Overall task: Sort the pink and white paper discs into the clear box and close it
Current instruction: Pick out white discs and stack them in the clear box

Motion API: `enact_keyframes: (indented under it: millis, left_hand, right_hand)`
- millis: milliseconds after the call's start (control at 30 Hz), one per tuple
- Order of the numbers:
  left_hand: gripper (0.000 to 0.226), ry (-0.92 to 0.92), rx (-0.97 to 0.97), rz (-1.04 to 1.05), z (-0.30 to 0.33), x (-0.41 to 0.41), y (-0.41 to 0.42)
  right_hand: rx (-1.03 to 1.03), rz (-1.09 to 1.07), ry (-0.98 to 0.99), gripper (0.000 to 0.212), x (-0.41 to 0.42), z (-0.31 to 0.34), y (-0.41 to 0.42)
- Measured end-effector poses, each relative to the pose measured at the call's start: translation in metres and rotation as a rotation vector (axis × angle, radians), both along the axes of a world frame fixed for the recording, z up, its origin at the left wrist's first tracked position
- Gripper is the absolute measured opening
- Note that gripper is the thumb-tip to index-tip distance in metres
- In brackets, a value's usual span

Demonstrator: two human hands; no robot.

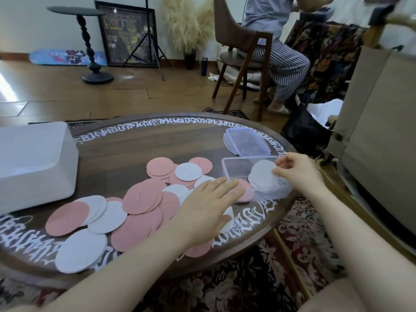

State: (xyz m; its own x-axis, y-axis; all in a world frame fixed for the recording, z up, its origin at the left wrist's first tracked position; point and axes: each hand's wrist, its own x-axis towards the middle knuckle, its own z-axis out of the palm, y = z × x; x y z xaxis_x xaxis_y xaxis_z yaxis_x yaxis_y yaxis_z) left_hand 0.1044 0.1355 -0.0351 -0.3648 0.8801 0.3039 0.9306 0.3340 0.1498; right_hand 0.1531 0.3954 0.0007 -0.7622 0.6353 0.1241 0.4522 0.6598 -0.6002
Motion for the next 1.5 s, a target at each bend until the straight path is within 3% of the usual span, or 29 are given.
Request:
enact_keyframes:
  millis: [200,400,700,900,967,1233,1400,1500]
  left_hand:
    - [0.073,0.004,-0.024,0.008,0.0,0.0,0.003]
    - [0.073,-0.014,-0.03,-0.002,0.0,-0.002,0.003]
    - [0.071,-0.063,-0.085,-0.006,0.002,-0.006,-0.003]
    - [0.066,-0.106,-0.096,0.102,0.014,-0.017,-0.024]
    - [0.063,-0.129,-0.123,0.152,0.019,-0.019,-0.035]
    - [0.057,-0.211,-0.193,0.338,0.047,-0.009,-0.087]
    - [0.052,-0.318,-0.187,0.388,0.047,0.004,-0.109]
    - [0.052,-0.364,-0.206,0.4,0.043,0.011,-0.116]
  right_hand:
    - [0.43,-0.012,-0.305,0.007,-0.013,0.008,-0.008]
    - [0.628,-0.011,-0.434,0.019,-0.017,0.001,-0.014]
    - [0.468,0.025,-0.213,0.015,-0.005,0.006,-0.021]
    - [-0.018,0.351,0.065,0.008,0.015,0.02,-0.079]
    - [-0.028,0.417,0.09,0.006,0.023,0.021,-0.096]
    - [0.032,0.542,-0.046,0.016,0.037,-0.004,-0.132]
    - [0.115,0.624,-0.284,0.047,0.032,-0.015,-0.151]
    - [0.222,0.624,-0.33,0.053,0.03,-0.019,-0.16]
